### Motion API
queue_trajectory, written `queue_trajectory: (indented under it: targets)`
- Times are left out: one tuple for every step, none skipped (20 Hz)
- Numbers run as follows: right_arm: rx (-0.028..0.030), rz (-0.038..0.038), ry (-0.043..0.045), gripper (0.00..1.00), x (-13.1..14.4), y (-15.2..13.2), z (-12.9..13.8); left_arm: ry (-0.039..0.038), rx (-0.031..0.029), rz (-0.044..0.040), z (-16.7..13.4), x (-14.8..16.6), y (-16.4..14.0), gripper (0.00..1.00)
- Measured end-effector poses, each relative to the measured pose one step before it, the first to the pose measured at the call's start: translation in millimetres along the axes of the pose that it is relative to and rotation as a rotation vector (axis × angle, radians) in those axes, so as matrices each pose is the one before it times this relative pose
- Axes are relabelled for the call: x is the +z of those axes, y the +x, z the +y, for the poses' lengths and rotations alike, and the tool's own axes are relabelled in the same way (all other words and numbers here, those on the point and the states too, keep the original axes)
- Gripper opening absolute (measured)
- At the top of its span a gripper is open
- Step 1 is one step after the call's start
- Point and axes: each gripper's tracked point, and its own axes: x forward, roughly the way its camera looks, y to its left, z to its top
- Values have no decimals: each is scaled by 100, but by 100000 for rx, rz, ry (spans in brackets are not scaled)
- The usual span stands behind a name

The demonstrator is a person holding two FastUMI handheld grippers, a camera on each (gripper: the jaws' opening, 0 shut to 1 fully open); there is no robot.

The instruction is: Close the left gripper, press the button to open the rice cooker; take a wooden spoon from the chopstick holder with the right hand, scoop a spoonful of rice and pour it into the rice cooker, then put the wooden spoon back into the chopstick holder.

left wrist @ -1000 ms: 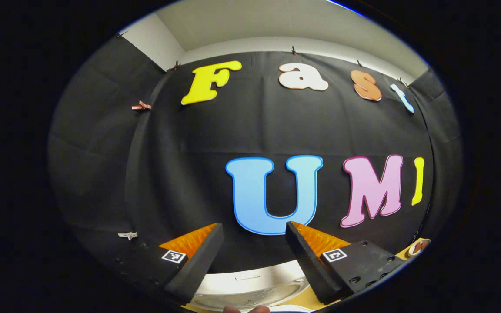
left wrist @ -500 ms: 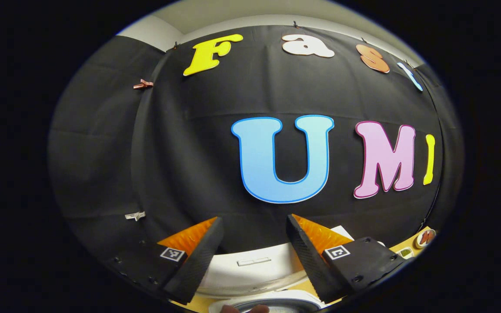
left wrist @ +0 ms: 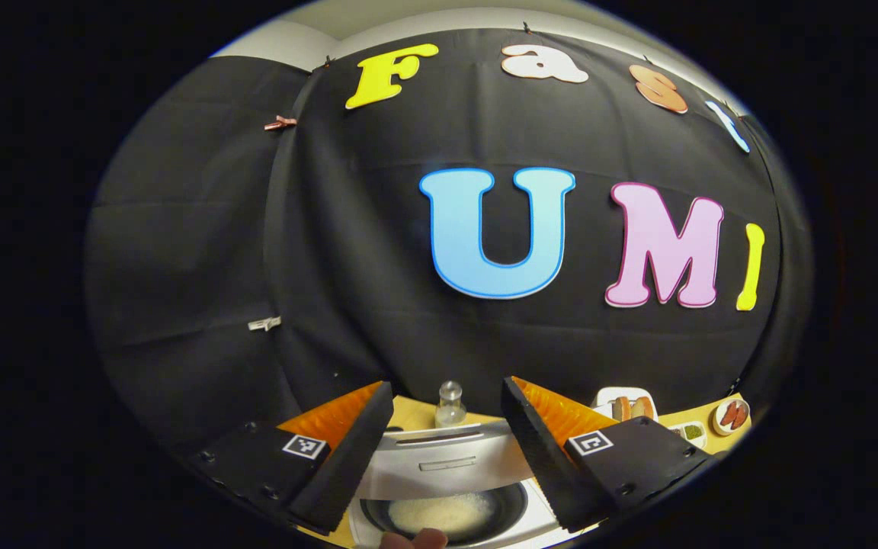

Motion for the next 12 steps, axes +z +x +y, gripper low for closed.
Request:
queue_trajectory:
  targets:
    - [755,377,-618,98,-14,-161,-19,-1127,721,3555,-192,-1771,-390,100]
    - [766,52,-538,98,125,57,-166,-1811,588,2662,-143,-1247,-365,100]
    - [795,192,-455,98,89,39,-25,-2329,688,2140,22,-1414,-322,99]
    - [679,412,-387,98,-45,145,-85,-1587,755,1637,16,-1223,-219,99]
    - [736,410,-281,98,12,116,2,-48,499,1763,-178,-1469,-358,98]
    - [310,61,-156,98,135,138,-116,710,458,-90,-7,-856,-256,98]
    - [200,-158,-1,98,67,11,-47,487,286,-139,-25,-595,-9,99]
    - [48,-49,116,98,-24,-76,11,1562,89,-651,-13,-496,-96,99]
    - [260,464,251,98,-210,-86,48,1074,215,85,-117,-714,-22,99]
    - [786,756,139,98,-452,53,287,88,190,675,15,-490,5,99]
    - [654,995,-383,98,-367,-109,172,-477,38,756,-62,-549,-30,99]
    - [553,980,-843,98,-345,-5,92,-330,154,885,-22,-498,-24,99]
